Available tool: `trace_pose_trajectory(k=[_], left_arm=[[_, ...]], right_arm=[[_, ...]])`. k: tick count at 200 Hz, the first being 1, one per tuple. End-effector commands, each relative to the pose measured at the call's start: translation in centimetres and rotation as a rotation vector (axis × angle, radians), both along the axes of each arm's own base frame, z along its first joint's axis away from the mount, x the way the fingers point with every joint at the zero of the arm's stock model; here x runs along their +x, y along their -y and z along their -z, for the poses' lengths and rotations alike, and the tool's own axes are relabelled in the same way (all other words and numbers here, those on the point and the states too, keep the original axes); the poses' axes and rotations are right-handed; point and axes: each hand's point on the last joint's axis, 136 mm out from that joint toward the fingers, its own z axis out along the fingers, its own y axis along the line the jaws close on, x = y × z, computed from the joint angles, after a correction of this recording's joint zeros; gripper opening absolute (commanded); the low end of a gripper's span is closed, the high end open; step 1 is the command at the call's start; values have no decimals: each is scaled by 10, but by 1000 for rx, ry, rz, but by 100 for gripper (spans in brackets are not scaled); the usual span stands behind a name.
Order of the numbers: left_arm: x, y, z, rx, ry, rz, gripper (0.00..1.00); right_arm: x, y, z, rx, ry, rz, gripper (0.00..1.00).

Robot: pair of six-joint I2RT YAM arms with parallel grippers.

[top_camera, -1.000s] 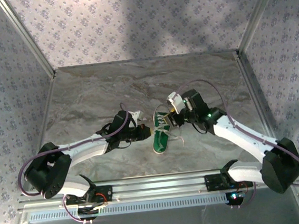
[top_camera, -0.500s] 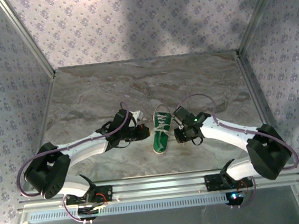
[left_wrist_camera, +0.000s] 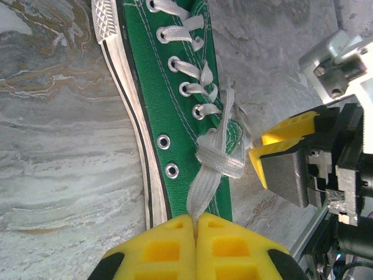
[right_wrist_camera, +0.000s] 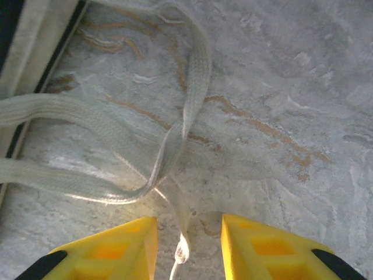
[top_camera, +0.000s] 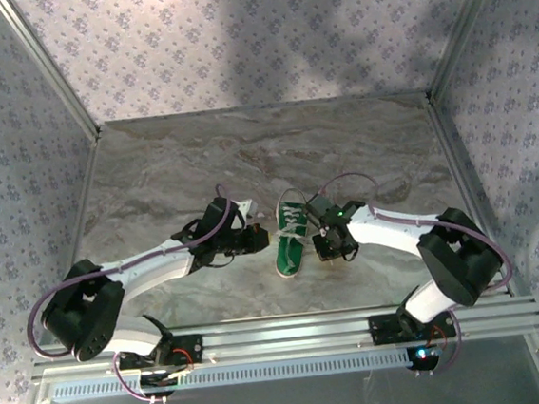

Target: Tie the shoes

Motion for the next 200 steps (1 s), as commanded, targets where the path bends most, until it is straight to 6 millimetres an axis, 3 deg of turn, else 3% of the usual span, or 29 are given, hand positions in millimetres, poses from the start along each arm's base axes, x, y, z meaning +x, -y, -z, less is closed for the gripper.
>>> trace_pose_trajectory(k=[1, 26, 60, 89, 120, 158, 200], left_arm=[[4, -1, -15, -11, 41, -8, 0], [3, -3, -16, -4, 44, -14, 0], [3, -9, -20, 7, 59, -35, 0], [7, -27, -32, 38, 100, -109, 0], [13, -65, -45, 87, 143, -221, 0], [21, -107, -38, 135, 102, -319, 0], [30, -131, -33, 169, 72, -387, 0]], right_arm=[[3, 2, 3, -44, -1, 22, 33], [-1, 2, 11, -72, -16, 9, 28], [-2, 2, 10, -72, -13, 15, 0], [6, 5, -13, -47, 74, 56, 0], [23, 24, -46, 41, 223, 191, 0], [35, 54, -72, 149, 331, 343, 0], [43, 86, -87, 199, 361, 449, 0]])
